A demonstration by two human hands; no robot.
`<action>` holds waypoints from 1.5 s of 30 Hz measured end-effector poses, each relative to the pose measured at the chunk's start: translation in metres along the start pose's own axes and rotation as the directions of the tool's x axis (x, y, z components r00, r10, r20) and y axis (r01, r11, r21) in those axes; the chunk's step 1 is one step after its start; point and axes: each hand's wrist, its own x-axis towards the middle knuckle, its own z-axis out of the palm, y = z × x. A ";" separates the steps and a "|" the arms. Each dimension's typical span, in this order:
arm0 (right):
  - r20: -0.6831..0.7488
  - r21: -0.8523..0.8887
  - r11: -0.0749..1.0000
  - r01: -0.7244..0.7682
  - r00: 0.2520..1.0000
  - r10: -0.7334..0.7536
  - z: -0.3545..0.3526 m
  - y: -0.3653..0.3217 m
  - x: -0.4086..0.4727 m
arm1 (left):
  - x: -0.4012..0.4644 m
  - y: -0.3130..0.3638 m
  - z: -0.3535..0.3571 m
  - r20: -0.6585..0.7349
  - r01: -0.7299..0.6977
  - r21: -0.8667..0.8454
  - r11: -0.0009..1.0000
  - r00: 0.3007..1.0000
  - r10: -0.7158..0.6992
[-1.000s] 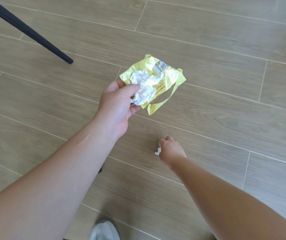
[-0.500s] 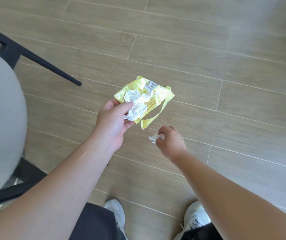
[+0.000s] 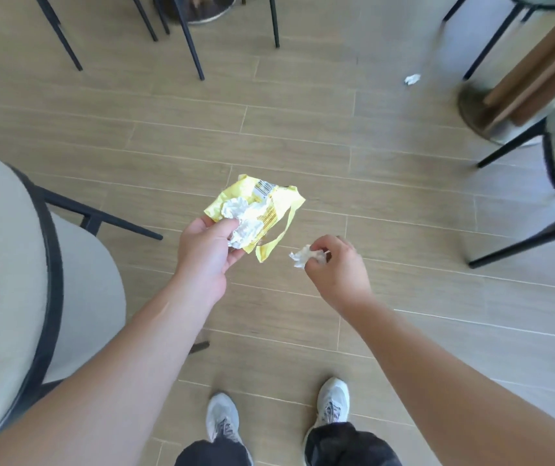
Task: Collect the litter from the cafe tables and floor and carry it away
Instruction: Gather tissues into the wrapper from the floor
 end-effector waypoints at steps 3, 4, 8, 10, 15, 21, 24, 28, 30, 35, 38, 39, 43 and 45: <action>-0.071 0.026 0.997 0.073 0.995 -0.071 -0.052 -0.048 -0.019 | -0.035 0.037 0.011 0.032 -0.052 0.028 0.998 0.998 0.051; -0.086 0.027 0.994 0.106 0.991 -0.103 -0.068 -0.064 -0.025 | -0.047 0.048 0.015 0.039 -0.067 0.043 0.997 0.997 0.066; -0.153 0.093 0.968 0.231 0.964 -0.216 -0.121 -0.122 -0.039 | -0.092 0.081 0.039 0.108 -0.120 0.085 0.989 0.988 0.111; -0.178 0.130 0.952 0.275 0.951 -0.251 -0.145 -0.143 -0.044 | -0.115 0.095 0.059 0.161 -0.147 0.103 0.984 0.979 0.129; -0.168 0.100 0.944 0.315 0.940 -0.296 -0.199 -0.168 -0.049 | -0.167 0.120 0.105 0.293 -0.164 0.049 0.985 0.945 0.143; -0.215 0.029 0.940 0.340 0.920 -0.327 -0.253 -0.168 -0.054 | -0.206 0.130 0.139 0.465 -0.140 -0.040 0.989 0.874 0.142; -0.218 -0.026 0.935 0.355 0.910 -0.352 -0.270 -0.172 -0.055 | -0.214 0.135 0.153 0.510 -0.178 -0.023 0.984 0.844 0.165; -0.193 -0.106 0.907 0.407 0.887 -0.420 -0.283 -0.177 -0.049 | -0.208 0.145 0.170 0.543 -0.198 0.008 0.980 0.824 0.162; -0.187 -0.126 0.899 0.419 0.880 -0.436 -0.286 -0.180 -0.040 | -0.199 0.152 0.176 0.560 -0.204 0.027 0.979 0.814 0.154; -0.159 -0.151 0.903 0.402 0.892 -0.423 -0.283 -0.191 -0.002 | -0.161 0.170 0.191 0.585 -0.172 0.026 0.985 0.802 0.124; -0.177 -0.165 0.913 0.373 0.900 -0.399 -0.278 -0.204 0.033 | -0.125 0.191 0.206 0.593 -0.152 0.034 0.988 0.799 0.102; -0.184 -0.167 0.920 0.356 0.905 -0.383 -0.275 -0.210 0.047 | -0.112 0.199 0.212 0.596 -0.149 0.041 0.988 0.797 0.096; -0.212 -0.134 0.948 0.290 0.926 -0.313 -0.266 -0.241 0.109 | -0.050 0.241 0.230 0.582 -0.157 0.080 0.984 0.809 0.082; -0.219 -0.138 0.953 0.272 0.930 -0.297 -0.261 -0.260 0.139 | -0.018 0.266 0.235 0.574 -0.165 0.090 0.982 0.815 0.084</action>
